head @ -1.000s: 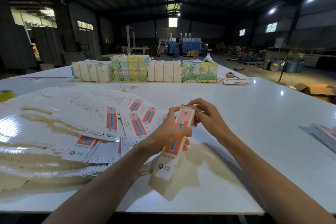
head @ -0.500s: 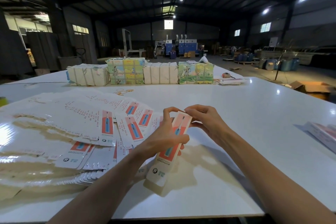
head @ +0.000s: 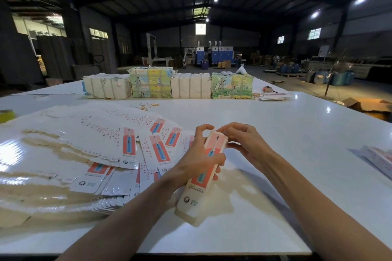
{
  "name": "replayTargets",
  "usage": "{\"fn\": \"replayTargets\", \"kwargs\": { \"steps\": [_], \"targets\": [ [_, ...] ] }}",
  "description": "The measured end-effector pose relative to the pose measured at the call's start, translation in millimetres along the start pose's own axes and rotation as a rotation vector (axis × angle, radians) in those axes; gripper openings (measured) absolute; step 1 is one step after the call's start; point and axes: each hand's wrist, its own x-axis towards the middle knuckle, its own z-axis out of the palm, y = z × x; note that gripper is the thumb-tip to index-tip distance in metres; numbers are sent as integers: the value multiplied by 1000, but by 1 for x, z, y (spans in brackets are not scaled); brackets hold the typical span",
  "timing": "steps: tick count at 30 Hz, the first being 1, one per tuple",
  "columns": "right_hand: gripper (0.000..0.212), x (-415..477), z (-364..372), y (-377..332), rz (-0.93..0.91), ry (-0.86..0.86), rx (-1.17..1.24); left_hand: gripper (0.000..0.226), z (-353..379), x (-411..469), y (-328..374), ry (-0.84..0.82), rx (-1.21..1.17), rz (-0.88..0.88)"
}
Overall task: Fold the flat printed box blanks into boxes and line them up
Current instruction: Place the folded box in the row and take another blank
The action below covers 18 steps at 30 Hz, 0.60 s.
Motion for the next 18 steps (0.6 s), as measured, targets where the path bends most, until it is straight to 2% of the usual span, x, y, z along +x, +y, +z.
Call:
{"fn": "replayTargets", "kwargs": {
  "steps": [4, 8, 18],
  "targets": [
    [23, 0, 9, 7, 23, -79, 38, 74, -5, 0, -6, 79, -55, -24],
    [23, -1, 18, 14, -14, -19, 79, 76, -8, 1, -5, 149, -67, -14],
    [15, -3, 14, 17, -125, -16, -21, 71, -6, -1, -5, 156, 2, -30]
  ]
}}
